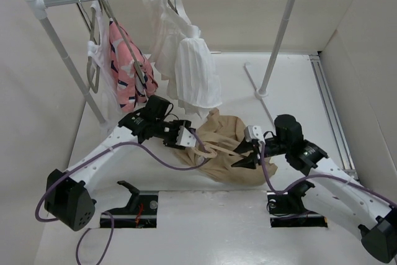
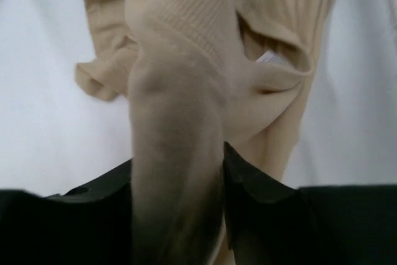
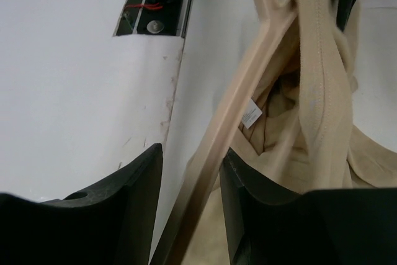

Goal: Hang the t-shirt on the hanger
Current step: Place tshirt on hanger

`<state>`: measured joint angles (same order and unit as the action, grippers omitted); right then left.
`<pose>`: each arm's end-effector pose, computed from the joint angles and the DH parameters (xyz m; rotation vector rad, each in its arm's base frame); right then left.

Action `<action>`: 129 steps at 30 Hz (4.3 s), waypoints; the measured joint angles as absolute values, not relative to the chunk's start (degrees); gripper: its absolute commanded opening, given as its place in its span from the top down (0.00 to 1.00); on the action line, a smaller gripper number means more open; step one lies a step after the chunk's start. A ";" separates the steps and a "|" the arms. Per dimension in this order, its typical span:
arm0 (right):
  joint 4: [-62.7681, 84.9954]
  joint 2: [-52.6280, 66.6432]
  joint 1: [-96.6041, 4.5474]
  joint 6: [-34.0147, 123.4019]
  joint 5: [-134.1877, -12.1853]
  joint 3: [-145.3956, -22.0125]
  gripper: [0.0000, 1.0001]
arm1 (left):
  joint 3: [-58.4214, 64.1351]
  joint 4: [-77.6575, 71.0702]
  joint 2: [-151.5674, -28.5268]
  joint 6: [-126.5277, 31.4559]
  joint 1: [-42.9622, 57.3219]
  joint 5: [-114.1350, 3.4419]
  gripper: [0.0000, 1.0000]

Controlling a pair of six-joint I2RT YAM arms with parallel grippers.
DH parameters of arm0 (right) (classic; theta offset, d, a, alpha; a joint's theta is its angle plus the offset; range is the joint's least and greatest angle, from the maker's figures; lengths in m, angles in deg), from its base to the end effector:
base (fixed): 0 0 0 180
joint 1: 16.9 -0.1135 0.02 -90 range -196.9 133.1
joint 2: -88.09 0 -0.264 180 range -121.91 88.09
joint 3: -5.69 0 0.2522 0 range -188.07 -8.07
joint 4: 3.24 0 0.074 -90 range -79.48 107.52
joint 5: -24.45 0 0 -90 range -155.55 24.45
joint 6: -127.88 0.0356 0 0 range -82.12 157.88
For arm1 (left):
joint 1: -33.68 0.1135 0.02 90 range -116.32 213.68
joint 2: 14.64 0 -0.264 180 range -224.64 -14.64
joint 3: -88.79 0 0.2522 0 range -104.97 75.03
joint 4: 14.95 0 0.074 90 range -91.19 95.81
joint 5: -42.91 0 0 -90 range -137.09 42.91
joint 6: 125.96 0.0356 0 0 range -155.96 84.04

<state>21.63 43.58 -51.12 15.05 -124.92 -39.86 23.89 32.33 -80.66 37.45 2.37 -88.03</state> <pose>0.1218 0.1199 0.2659 -1.4594 1.2732 1.1472 0.1860 -0.1404 0.2743 1.9214 1.0902 -0.4636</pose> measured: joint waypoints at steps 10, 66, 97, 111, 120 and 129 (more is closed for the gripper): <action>23.16 40.78 -50.92 14.00 -120.81 -42.64 0.69 | 17.42 36.00 -84.59 35.24 4.36 -90.88 1.00; 34.09 43.16 -70.61 60.29 -49.32 -46.92 0.10 | 28.53 12.42 -70.06 -27.33 2.59 -67.64 1.00; 24.95 19.82 -78.37 80.64 -31.96 -44.19 1.00 | 30.60 13.36 -65.93 -27.86 2.98 -70.02 1.00; 48.19 80.25 -63.05 82.92 -40.09 -32.54 1.00 | 30.86 16.55 -66.19 -9.32 3.33 -72.34 1.00; 54.55 65.50 -62.99 74.11 -41.43 -43.14 1.00 | 30.91 18.95 -70.91 -0.49 -0.38 -65.52 1.00; 49.67 54.18 -62.62 51.00 -52.33 -52.56 1.00 | 30.91 21.05 -71.11 3.59 -1.19 -62.46 1.00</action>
